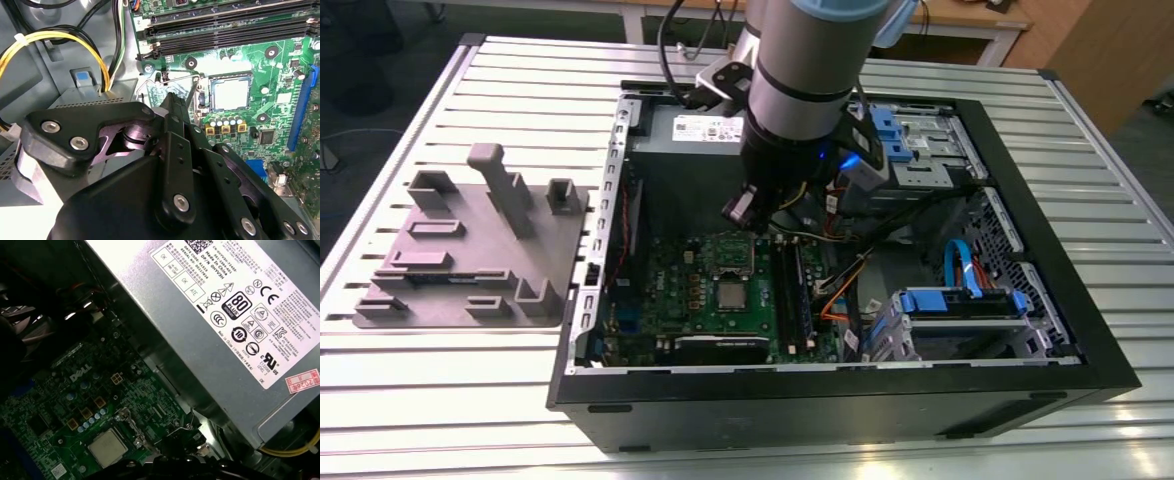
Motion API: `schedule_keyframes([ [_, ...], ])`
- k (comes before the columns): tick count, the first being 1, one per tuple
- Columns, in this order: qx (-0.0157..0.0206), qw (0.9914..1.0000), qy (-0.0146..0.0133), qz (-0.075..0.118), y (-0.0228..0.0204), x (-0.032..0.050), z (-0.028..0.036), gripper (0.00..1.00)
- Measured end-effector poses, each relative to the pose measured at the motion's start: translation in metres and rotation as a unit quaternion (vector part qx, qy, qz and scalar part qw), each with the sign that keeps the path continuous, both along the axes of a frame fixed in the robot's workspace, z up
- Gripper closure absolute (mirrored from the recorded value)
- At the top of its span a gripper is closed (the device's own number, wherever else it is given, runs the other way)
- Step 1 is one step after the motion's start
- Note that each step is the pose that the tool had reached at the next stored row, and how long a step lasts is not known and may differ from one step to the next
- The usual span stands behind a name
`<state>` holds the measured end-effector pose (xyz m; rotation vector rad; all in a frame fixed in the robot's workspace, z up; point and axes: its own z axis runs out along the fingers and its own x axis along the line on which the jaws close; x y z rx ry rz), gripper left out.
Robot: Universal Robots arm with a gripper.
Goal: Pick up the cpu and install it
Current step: 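Close the cpu cover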
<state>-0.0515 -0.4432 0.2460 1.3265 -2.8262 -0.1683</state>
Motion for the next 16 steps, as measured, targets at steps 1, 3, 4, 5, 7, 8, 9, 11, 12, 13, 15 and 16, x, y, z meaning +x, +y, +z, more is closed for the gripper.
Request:
schedule_keyframes([
  [1, 0.0000, 1.00000, 0.0000, 0.000, -0.0004, 0.0000, 0.0000, 0.90],
  [3, 0.0000, 1.00000, 0.0000, 0.000, -0.0012, 0.0000, 0.0000, 0.90],
  [4, 0.0000, 1.00000, 0.0000, 0.000, -0.0017, 0.0000, 0.0000, 0.90],
  [5, 0.0000, 1.00000, 0.0000, 0.000, -0.0022, 0.0000, 0.0000, 0.90],
  [7, 0.0000, 1.00000, 0.0000, 0.000, -0.0031, 0.0000, 0.0000, 0.90],
  [8, 0.0000, 1.00000, 0.0000, 0.000, -0.0035, 0.0000, 0.0000, 0.90],
  [9, 0.0000, 1.00000, 0.0000, 0.000, -0.0039, 0.0000, 0.0000, 0.90],
  [11, 0.0000, 1.00000, 0.0000, 0.000, -0.0048, 0.0000, 0.0000, 0.90],
  [12, 0.0000, 1.00000, 0.0000, 0.000, -0.0052, 0.0000, 0.0000, 0.90],
  [13, 0.0000, 1.00000, 0.0000, 0.000, -0.0057, 0.0000, 0.0000, 0.90],
  [15, 0.0000, 1.00000, 0.0000, 0.000, -0.0066, 0.0000, 0.0000, 0.90],
  [16, 0.0000, 1.00000, 0.0000, 0.000, -0.0071, 0.0000, 0.0000, 0.90],
])
